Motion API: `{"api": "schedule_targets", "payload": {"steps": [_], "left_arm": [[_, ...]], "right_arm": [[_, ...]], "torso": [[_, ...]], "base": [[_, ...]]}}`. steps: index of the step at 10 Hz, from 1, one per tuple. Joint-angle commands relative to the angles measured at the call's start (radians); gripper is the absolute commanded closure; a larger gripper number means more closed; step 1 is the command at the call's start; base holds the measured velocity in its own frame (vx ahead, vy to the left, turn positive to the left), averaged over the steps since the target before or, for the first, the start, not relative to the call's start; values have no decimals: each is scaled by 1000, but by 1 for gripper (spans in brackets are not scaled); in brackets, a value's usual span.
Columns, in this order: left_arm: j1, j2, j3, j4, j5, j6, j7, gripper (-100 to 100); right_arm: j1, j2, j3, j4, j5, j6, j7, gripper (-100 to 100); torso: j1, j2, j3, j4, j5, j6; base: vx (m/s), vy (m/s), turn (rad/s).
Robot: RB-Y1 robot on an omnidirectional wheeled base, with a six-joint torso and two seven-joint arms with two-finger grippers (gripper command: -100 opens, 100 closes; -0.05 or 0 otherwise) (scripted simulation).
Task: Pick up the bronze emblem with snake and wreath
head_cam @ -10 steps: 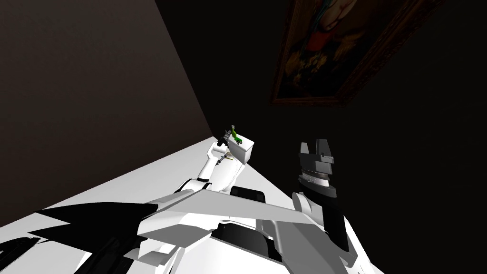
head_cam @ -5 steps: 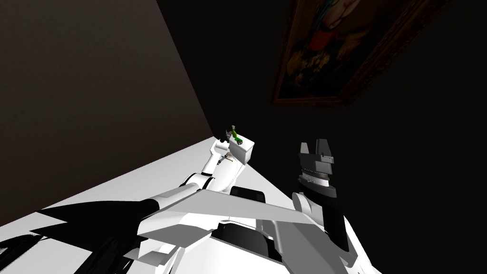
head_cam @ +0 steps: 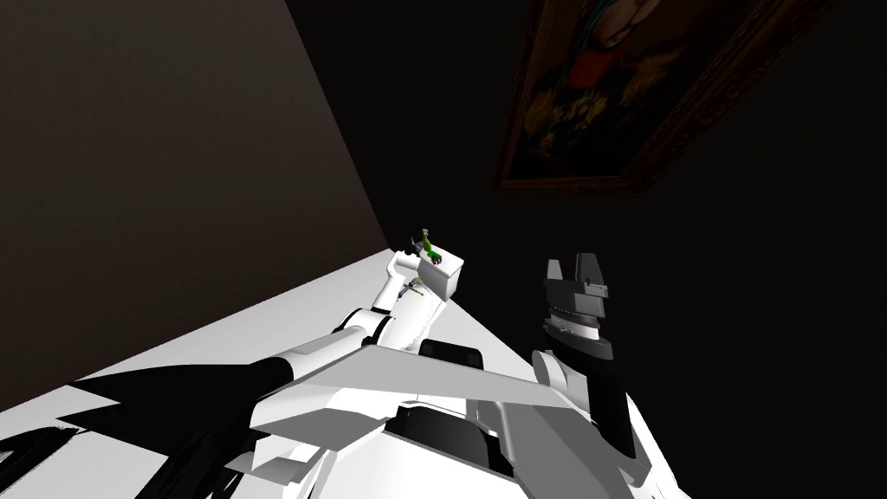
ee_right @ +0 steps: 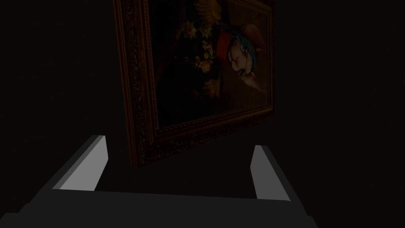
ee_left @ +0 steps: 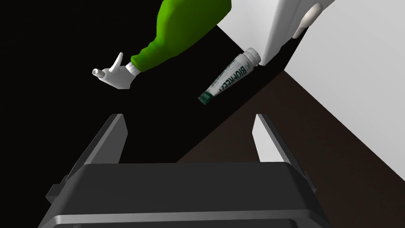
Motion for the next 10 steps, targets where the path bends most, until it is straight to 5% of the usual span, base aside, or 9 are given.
{"api": "schedule_targets", "payload": {"steps": [1,10], "left_arm": [[-42,-6,5,50,2,50,-6,-100],[-168,-52,18,230,5,247,-26,-100]], "right_arm": [[0,0,0,0,0,0,0,0],[0,0,0,0,0,0,0,0]], "torso": [[0,0,0,0,0,0],[-1,-2,-1,-1,0,0]], "base": [[28,-9,7],[45,-10,-3]]}}
